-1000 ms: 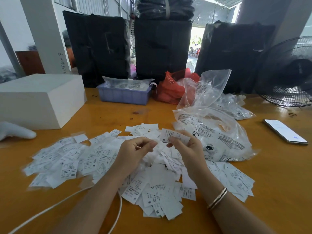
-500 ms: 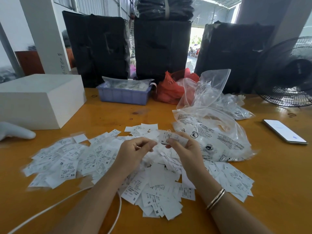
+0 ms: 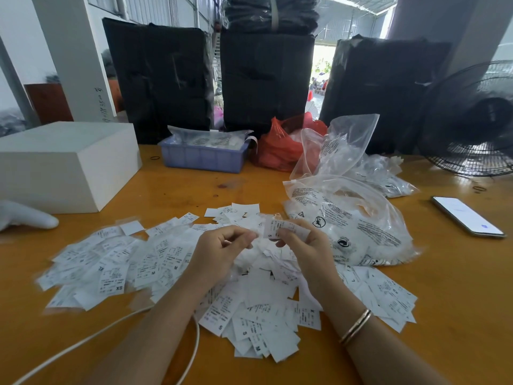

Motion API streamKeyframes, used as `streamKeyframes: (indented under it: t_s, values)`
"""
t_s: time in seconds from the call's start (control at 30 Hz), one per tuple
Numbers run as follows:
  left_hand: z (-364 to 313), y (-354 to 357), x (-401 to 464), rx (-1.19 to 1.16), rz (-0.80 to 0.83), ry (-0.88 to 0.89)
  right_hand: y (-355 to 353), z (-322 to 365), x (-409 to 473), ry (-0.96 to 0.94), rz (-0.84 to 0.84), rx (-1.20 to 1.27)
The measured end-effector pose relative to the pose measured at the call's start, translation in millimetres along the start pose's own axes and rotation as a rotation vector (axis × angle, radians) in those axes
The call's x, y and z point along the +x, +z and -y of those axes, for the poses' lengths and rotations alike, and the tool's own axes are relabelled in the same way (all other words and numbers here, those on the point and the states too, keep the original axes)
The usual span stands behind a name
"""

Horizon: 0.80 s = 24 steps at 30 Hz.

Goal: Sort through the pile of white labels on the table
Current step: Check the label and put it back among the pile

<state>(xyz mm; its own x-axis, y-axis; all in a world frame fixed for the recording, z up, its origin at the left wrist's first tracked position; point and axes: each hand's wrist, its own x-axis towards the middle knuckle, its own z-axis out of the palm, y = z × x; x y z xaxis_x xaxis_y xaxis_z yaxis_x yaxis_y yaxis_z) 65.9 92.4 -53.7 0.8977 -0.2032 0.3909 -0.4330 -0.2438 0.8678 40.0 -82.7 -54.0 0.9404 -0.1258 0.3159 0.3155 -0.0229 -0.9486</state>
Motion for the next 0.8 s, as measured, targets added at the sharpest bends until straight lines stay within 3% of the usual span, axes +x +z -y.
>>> streamKeyframes:
  t_s: [0.17,0.4,0.6,0.7,0.8]
  values:
    - [1.9,0.6,-0.4,0.019,-0.012,0.027,3.4,-2.2,-1.0,0.015,0.089,-0.097]
    - [4.4,2.6,-0.8,0.026,0.012,0.014,7.3,-1.2,-2.9,-0.143,0.137,-0.403]
    - [4.3,3.7,-2.1,0.012,0.068,-0.027,10.6,-4.6,-8.3,-0.109,0.243,-0.356]
    - [1.9,4.6,-2.1,-0.064,0.000,-0.030,12.9,-4.9,-8.2,-0.175,0.168,-0.317]
    - [2.5,5.0,-1.8,-0.103,-0.107,-0.053,12.7,-6.6,-7.2,-0.258,0.159,-0.461]
